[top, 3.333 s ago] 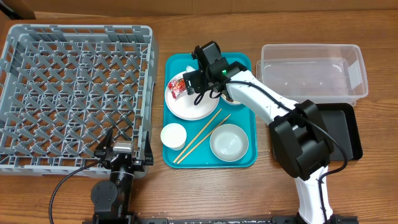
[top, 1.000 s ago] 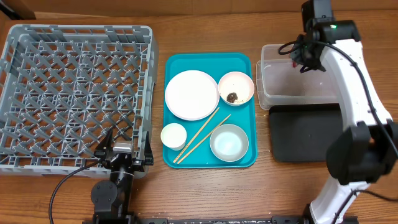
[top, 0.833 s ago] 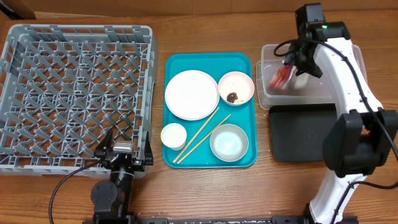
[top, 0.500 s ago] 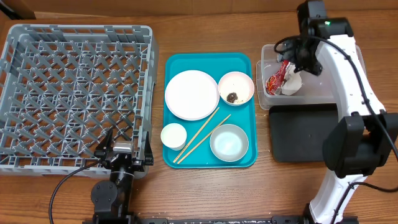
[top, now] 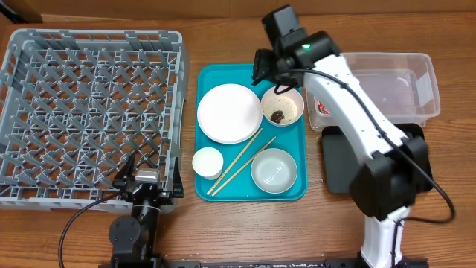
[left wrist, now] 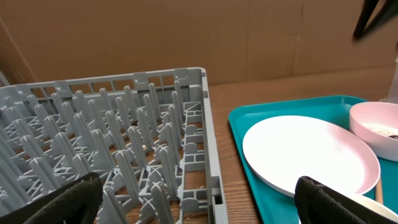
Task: Sort waste into correct bins and load items into the dishwasher
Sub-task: 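Move the right gripper to the rice bowl and grasp its rim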
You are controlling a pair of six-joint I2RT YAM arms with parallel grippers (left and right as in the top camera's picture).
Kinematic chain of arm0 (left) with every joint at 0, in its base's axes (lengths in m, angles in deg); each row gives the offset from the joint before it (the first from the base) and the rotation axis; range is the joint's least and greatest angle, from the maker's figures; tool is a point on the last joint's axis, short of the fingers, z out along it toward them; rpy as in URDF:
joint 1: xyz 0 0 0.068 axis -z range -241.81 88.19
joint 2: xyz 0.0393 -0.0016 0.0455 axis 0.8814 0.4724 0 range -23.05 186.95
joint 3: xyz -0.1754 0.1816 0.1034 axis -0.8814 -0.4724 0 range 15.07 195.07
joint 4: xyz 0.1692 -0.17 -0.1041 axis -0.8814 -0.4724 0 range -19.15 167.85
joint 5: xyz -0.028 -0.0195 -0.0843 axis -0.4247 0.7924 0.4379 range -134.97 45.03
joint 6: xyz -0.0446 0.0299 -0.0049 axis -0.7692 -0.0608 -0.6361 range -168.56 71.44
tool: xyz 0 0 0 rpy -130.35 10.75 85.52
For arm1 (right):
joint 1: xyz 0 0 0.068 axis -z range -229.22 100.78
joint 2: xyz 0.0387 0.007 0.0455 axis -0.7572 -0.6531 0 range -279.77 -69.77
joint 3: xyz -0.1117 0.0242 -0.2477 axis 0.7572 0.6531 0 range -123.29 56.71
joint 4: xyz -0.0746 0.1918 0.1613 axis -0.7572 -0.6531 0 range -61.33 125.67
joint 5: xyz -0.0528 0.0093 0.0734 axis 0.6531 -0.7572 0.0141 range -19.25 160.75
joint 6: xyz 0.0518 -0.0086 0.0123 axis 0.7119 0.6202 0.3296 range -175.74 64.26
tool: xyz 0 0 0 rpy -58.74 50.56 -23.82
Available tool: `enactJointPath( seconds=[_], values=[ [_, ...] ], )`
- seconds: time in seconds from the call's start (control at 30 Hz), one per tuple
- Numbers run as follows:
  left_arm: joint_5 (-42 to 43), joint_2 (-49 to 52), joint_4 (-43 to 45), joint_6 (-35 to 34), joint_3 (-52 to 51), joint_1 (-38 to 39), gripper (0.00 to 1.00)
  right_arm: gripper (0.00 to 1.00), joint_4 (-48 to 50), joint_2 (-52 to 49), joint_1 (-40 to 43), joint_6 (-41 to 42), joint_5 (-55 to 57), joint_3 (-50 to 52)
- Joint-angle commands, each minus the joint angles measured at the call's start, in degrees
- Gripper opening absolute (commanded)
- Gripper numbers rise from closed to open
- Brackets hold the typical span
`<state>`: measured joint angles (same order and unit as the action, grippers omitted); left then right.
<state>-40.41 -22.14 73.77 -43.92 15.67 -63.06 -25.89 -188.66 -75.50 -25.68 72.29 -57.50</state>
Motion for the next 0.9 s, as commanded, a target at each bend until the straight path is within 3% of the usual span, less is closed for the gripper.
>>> enactJointPath(
  seconds=[0.0, 0.5, 0.87],
  values=[
    [0.59, -0.59, 0.02, -0.37, -0.33, -0.33, 1.0, 0.66, 0.26, -5.42, 0.57, 1.6, 2.27, -0.55],
    [0.59, -0.59, 0.02, -0.37, -0.33, -0.33, 1.0, 0.56, 0.52, -13.22, -0.37, -0.02, 1.38, -0.35],
    [0.59, -0.59, 0.04, -0.37, -0.33, -0.33, 1.0, 0.33, 0.63, -13.46, -0.96, 0.17, 1.38, 2.95]
  ],
)
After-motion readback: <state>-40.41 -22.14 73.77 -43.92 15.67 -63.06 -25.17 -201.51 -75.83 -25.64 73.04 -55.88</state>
